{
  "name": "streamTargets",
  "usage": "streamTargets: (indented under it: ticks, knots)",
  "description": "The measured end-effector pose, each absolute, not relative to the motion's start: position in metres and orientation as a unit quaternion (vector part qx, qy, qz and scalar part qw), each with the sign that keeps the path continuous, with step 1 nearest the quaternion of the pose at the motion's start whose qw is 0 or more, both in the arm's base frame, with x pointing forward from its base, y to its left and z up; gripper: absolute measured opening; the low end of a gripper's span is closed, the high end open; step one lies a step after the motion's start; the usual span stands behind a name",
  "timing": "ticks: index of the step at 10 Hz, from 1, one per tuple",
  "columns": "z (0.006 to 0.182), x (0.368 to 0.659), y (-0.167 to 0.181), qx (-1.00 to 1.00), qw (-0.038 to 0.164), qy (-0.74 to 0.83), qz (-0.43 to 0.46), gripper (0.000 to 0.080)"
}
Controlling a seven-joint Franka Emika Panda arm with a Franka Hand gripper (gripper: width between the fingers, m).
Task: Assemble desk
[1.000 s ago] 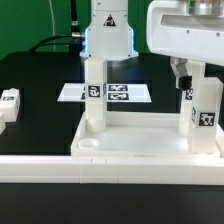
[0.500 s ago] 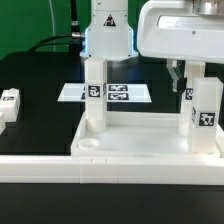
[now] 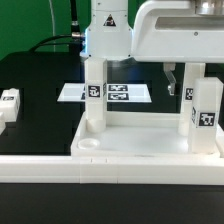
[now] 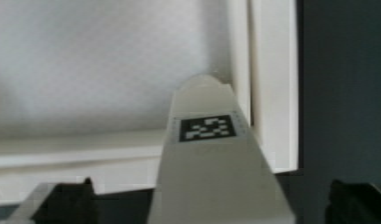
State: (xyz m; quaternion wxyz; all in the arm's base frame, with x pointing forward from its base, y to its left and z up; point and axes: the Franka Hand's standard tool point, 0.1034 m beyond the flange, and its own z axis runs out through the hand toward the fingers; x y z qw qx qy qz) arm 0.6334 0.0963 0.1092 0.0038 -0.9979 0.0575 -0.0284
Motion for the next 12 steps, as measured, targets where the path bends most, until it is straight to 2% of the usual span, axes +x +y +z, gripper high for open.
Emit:
streamTargets:
  ticks: [1, 2, 3, 4, 6, 11, 12]
  knots:
    - [0.1092, 0.6334, 0.0959, -0.998, 0.004, 0.058, -0.028, 0.0534]
    - [0.1092, 0.6334, 0.0958, -0.998, 0.004, 0.058, -0.028, 0.0374]
    - [0.1092, 0.6335, 0.0957, -0.998, 0.004, 0.060, -0.028, 0.0374]
    - [0.1089, 0.6332, 0.0957, -0.997, 0.005, 0.072, -0.028, 0.0289]
    - [0.1088, 0.6332, 0.0955, -0.996, 0.005, 0.081, -0.028, 0.0289]
    - [0.1086, 0.6331, 0.0961, -0.965, 0.011, 0.260, -0.026, 0.0290]
    - [0.1086, 0.6332, 0.0957, -0.952, 0.018, 0.305, -0.024, 0.0290]
